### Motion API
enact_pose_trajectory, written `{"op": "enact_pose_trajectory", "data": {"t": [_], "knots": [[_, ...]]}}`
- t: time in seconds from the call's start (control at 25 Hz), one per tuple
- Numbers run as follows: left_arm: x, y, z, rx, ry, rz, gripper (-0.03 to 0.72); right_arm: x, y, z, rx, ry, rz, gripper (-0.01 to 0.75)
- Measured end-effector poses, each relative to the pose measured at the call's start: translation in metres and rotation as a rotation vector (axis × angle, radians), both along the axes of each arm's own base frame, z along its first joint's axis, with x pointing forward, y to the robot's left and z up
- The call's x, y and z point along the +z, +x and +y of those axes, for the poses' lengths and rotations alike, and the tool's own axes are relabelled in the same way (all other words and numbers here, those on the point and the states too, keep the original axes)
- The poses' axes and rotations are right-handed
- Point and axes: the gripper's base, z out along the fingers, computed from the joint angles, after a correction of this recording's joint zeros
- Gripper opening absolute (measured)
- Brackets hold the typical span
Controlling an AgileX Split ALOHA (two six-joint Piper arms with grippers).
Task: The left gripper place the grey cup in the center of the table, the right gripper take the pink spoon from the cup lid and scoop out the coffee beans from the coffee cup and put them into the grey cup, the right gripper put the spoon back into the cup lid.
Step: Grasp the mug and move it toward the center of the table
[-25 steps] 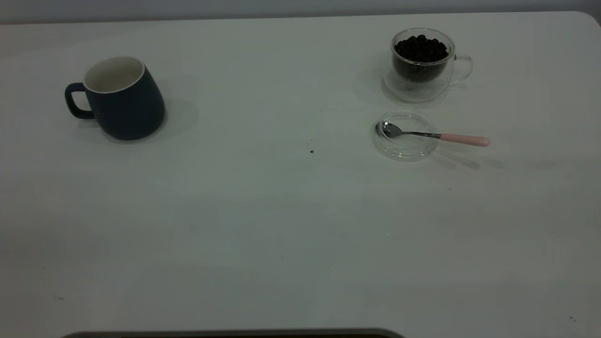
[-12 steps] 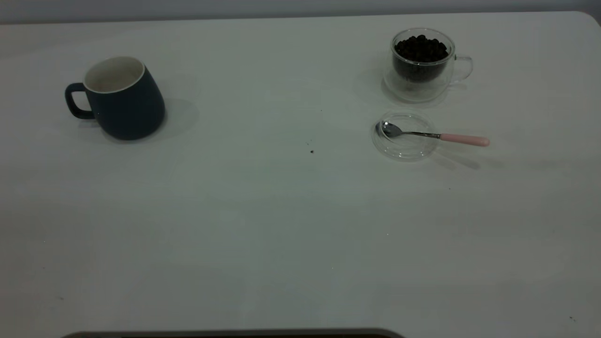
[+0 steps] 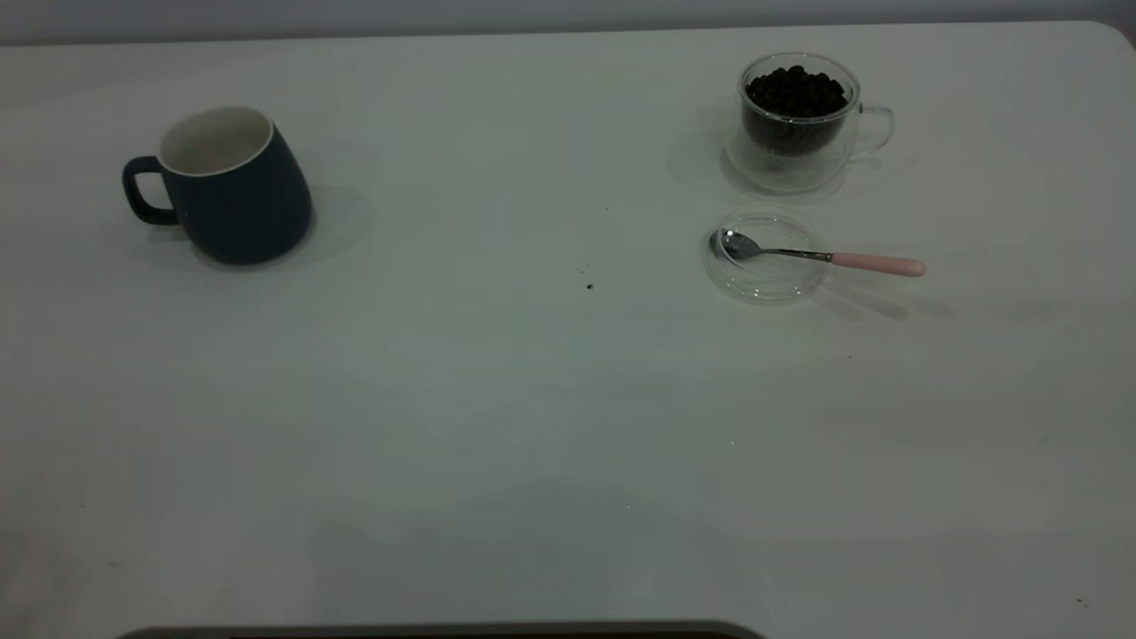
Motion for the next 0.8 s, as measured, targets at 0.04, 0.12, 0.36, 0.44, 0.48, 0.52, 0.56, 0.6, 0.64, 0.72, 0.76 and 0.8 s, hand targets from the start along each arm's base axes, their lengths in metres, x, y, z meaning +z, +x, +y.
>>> {"op": "enact_pose_trajectory", "data": {"t": [0.04, 0.12, 0.36, 0.44, 0.48, 0.52, 0.56, 0.6, 0.64, 0.72, 0.76, 0.8], "knots": [[-0.005, 0.016, 0.0, -0.007, 0.012, 0.029, 0.567, 0.0, 0.0, 0.0, 0.0, 0.0, 0.0, 0.58], [-0.015, 0.048, -0.002, -0.027, 0.032, 0.064, 0.567, 0.0, 0.0, 0.0, 0.0, 0.0, 0.0, 0.58], [-0.059, 0.152, -0.007, -0.16, 0.112, 0.24, 0.567, 0.0, 0.0, 0.0, 0.0, 0.0, 0.0, 0.58], [-0.077, 0.183, -0.01, -0.237, 0.147, 0.292, 0.567, 0.0, 0.0, 0.0, 0.0, 0.0, 0.0, 0.58], [-0.088, 0.198, -0.013, -0.289, 0.171, 0.322, 0.567, 0.0, 0.0, 0.0, 0.0, 0.0, 0.0, 0.58], [-0.101, 0.21, -0.016, -0.344, 0.193, 0.354, 0.567, 0.0, 0.0, 0.0, 0.0, 0.0, 0.0, 0.58], [-0.108, 0.222, -0.02, -0.4, 0.217, 0.368, 0.567, 0.0, 0.0, 0.0, 0.0, 0.0, 0.0, 0.58], [-0.121, 0.235, -0.024, -0.447, 0.234, 0.391, 0.567, 0.0, 0.0, 0.0, 0.0, 0.0, 0.0, 0.58], [-0.13, 0.243, -0.027, -0.496, 0.253, 0.41, 0.567, 0.0, 0.0, 0.0, 0.0, 0.0, 0.0, 0.58], [-0.149, 0.26, -0.034, -0.579, 0.283, 0.446, 0.567, 0.0, 0.0, 0.0, 0.0, 0.0, 0.0, 0.58], [-0.161, 0.267, -0.036, -0.618, 0.295, 0.467, 0.567, 0.0, 0.0, 0.0, 0.0, 0.0, 0.0, 0.58], [-0.167, 0.274, -0.037, -0.647, 0.307, 0.472, 0.567, 0.0, 0.0, 0.0, 0.0, 0.0, 0.0, 0.58]]}}
